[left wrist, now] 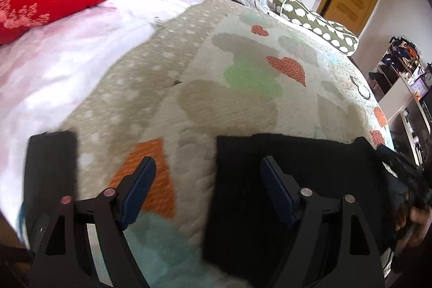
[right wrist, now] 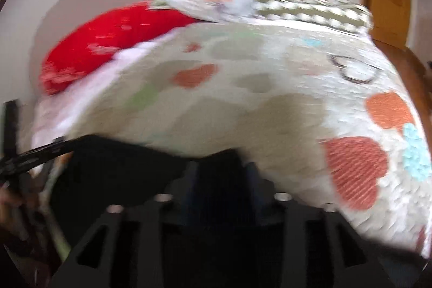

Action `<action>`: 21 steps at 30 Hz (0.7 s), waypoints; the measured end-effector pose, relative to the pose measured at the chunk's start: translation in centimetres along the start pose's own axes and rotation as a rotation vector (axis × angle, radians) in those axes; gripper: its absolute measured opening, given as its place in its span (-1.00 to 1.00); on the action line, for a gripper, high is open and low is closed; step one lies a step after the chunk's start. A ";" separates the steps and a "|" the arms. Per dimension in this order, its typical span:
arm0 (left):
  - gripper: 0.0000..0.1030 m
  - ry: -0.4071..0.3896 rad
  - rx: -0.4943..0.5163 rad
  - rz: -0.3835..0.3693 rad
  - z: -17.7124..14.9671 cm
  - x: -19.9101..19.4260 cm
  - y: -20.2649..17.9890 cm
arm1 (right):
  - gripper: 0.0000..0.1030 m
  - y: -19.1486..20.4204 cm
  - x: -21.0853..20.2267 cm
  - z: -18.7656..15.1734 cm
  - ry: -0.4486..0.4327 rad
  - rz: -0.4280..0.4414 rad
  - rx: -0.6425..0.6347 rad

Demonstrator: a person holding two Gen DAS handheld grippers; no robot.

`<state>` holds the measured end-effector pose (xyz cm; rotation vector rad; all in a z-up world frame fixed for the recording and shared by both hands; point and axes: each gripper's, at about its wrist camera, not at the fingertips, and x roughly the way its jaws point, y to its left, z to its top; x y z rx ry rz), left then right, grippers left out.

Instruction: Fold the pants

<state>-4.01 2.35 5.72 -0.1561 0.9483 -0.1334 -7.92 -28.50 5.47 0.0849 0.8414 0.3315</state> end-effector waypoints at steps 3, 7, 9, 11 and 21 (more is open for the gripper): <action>0.55 0.011 -0.035 0.005 -0.8 -0.7 1.1 | 0.19 5.0 -0.5 -1.5 0.026 0.112 -0.134; 0.55 0.047 -0.053 0.012 -2.1 -0.4 1.5 | 0.25 10.2 0.5 -3.3 0.074 0.191 -0.241; 0.55 0.058 -0.055 0.001 -2.7 -0.5 1.4 | 0.25 12.0 1.0 -3.8 0.080 0.213 -0.263; 0.56 0.045 -0.058 0.003 -3.2 -1.0 1.4 | 0.26 13.8 1.2 -4.3 0.077 0.238 -0.280; 0.56 0.029 -0.151 0.037 -3.7 -2.3 4.2 | 0.22 21.0 6.1 -6.4 0.058 -0.073 -0.591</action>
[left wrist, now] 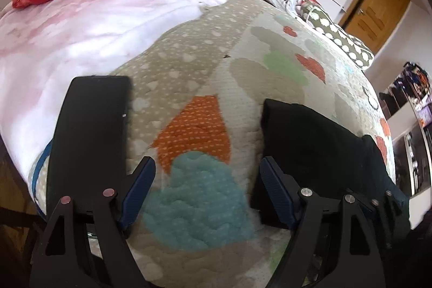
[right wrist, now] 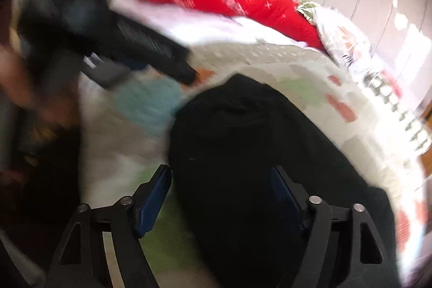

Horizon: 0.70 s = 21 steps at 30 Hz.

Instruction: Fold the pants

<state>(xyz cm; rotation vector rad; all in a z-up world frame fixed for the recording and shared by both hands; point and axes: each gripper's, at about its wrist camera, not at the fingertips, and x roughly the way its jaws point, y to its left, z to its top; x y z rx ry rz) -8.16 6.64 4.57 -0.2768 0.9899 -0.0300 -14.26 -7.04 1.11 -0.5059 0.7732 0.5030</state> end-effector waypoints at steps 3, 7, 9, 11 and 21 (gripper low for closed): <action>0.56 -0.004 -0.006 0.002 -0.2 -0.4 0.7 | -0.12 -3.7 -0.2 0.6 -0.039 0.143 0.212; 0.56 -0.016 -0.024 0.002 -0.1 -0.9 1.4 | -0.23 -9.6 0.6 -0.3 -0.052 0.320 0.563; 0.56 -0.025 -0.040 -0.008 0.0 -1.1 1.7 | -0.16 -9.4 1.3 -0.4 -0.033 0.374 0.601; 0.56 -0.040 -0.044 -0.017 0.1 -1.6 1.6 | -0.14 -7.3 1.2 0.0 -0.022 0.337 0.504; 0.56 -0.070 0.077 -0.031 0.1 -2.1 -2.9 | 0.33 -5.6 -3.3 -1.3 -0.011 0.396 0.337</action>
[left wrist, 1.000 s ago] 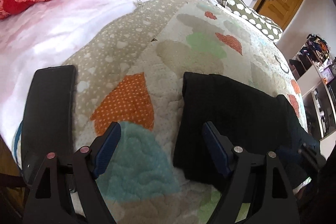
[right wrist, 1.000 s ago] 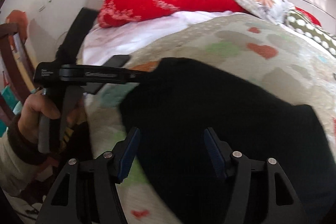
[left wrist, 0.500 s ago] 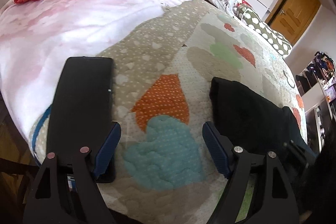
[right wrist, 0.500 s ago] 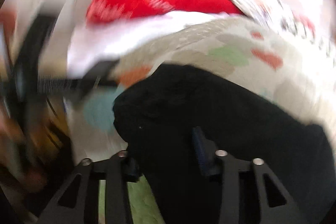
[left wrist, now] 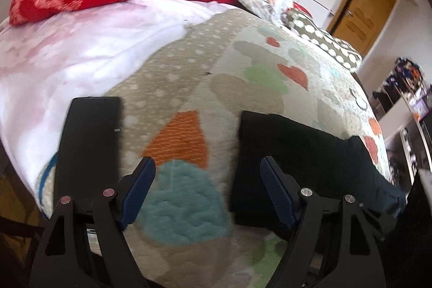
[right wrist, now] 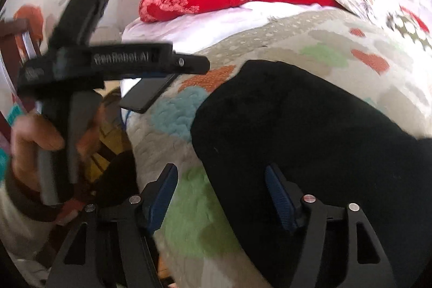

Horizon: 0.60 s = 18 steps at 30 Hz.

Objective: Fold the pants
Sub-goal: 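Grasp the folded pants with both tools and lift them to fold again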

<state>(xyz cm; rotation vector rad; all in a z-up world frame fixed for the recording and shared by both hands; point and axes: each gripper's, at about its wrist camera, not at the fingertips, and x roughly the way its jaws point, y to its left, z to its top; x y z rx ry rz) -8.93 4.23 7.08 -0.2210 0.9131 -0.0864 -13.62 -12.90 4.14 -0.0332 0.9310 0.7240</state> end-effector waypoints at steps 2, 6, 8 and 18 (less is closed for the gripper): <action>0.56 -0.002 0.027 -0.015 -0.2 0.1 -1.2 | 0.33 -1.7 -1.5 -0.2 -0.039 -0.049 0.043; 0.56 -0.005 0.074 -0.031 -0.5 0.6 -3.7 | 0.28 -5.5 -2.7 -0.7 -0.048 -0.188 0.138; 0.56 -0.008 0.087 -0.036 -0.8 0.9 -4.7 | 0.04 -7.0 -2.9 -1.2 -0.047 -0.250 0.170; 0.58 0.046 0.142 0.056 -2.9 4.6 -6.3 | 0.07 -8.2 -1.8 -2.4 -0.062 -0.358 0.161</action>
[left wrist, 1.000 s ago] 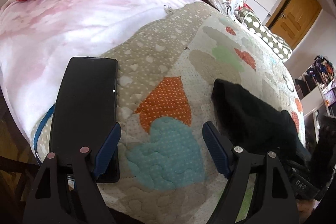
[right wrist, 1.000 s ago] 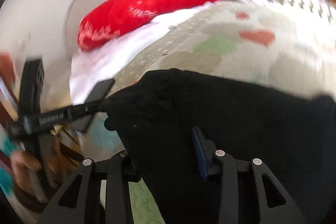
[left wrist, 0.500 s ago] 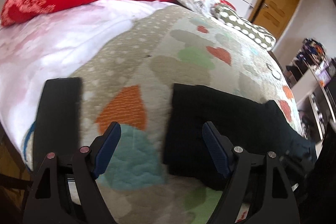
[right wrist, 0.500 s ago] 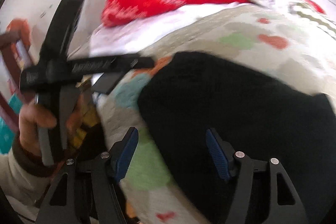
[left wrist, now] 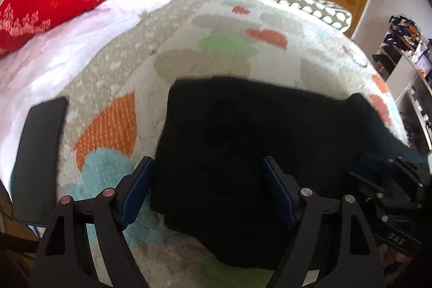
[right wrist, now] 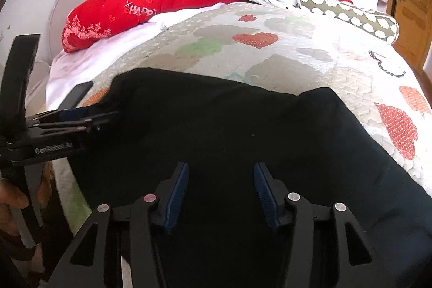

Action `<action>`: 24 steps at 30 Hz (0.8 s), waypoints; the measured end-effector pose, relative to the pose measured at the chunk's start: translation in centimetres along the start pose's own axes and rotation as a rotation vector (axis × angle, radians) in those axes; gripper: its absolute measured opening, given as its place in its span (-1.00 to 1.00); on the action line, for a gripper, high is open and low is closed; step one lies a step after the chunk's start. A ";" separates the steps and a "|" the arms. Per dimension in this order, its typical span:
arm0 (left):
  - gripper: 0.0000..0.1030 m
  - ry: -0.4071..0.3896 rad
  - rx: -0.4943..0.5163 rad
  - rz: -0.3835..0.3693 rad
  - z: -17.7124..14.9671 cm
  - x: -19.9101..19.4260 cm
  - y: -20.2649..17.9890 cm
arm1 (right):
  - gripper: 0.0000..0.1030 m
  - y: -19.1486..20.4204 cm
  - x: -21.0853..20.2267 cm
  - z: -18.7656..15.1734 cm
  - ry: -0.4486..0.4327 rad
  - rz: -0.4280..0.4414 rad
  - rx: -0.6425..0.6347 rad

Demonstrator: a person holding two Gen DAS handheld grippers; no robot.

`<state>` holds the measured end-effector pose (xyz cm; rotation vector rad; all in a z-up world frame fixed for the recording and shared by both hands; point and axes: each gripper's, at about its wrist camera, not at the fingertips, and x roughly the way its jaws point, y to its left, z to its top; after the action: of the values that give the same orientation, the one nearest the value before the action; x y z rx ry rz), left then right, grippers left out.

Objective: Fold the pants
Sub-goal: 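Grasp the folded pants with both tools and lift them to fold again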

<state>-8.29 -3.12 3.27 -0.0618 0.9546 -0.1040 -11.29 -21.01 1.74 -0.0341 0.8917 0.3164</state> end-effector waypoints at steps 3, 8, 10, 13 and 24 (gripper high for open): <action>0.72 -0.015 -0.027 -0.011 -0.4 0.3 0.6 | 0.11 0.3 0.0 -0.1 -0.006 -0.011 -0.012; 0.72 -0.016 -0.019 0.001 -0.5 -0.1 0.3 | 0.09 -0.6 -1.1 0.0 -0.003 0.009 0.012; 0.71 -0.018 -0.015 0.009 -0.5 -0.5 0.2 | 0.11 -1.3 -2.0 -0.2 -0.013 -0.007 0.019; 0.71 -0.030 -0.006 0.019 -0.5 -1.4 -0.1 | 0.16 -2.6 -3.1 -0.7 -0.016 -0.038 0.030; 0.71 -0.095 0.055 -0.044 -0.2 -4.4 -3.4 | 0.22 -7.5 -7.9 -5.1 -0.053 -0.128 0.124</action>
<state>-11.17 -6.01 7.12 -0.0372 0.8551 -0.1666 -17.67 -31.01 3.85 0.0316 0.8507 0.1419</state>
